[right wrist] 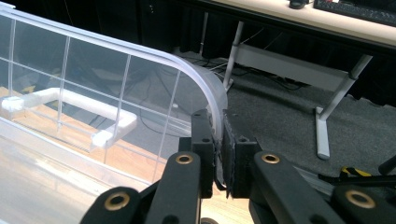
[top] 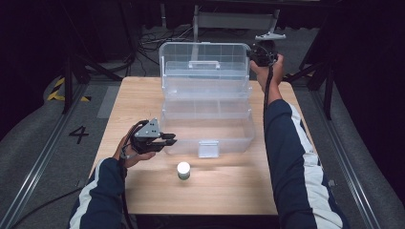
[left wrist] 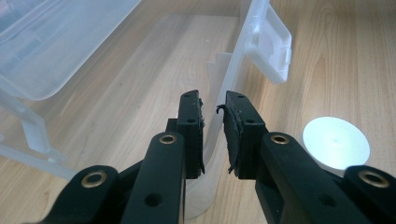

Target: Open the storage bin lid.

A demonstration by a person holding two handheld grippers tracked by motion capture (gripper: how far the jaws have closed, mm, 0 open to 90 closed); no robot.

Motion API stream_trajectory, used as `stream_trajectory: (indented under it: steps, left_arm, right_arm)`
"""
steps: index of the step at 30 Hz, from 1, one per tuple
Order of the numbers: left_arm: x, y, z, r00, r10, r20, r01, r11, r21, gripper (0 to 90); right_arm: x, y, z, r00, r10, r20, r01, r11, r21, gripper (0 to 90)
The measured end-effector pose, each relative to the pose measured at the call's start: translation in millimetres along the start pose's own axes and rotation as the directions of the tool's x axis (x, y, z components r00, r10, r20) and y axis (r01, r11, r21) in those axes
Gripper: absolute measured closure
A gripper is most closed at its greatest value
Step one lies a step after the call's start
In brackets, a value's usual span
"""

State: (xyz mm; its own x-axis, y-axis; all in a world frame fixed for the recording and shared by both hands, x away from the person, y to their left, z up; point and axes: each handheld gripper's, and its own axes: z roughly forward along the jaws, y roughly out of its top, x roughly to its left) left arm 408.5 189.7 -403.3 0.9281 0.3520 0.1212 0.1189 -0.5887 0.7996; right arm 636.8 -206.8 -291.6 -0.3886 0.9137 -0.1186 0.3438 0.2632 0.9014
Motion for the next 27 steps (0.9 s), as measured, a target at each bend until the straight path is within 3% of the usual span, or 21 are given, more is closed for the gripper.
stream_trajectory:
  steps: [11, 15, 27]
  left_arm:
    - [3.5, -4.9, -5.1, 0.9998, -0.019, 0.008, 0.019, 0.9998, -0.011, 76.0]
    - [3.8, -5.4, -4.8, 0.9995, -0.029, 0.014, 0.029, 0.9994, -0.019, 76.0]
    - [3.7, -5.8, -5.1, 0.9996, -0.027, 0.011, 0.027, 0.9994, -0.02, 75.8]
  right_arm:
    - [-5.9, -5.8, 11.5, 0.9998, -0.017, 0.006, 0.016, 0.9984, 0.054, 82.8]
    - [-8.5, -9.8, 15.5, 1.0, 0.002, 0.004, -0.002, 0.9987, 0.051, 82.8]
    - [-8.7, -12.3, 22.1, 0.9998, -0.005, 0.019, 0.004, 0.9976, 0.069, 81.9]
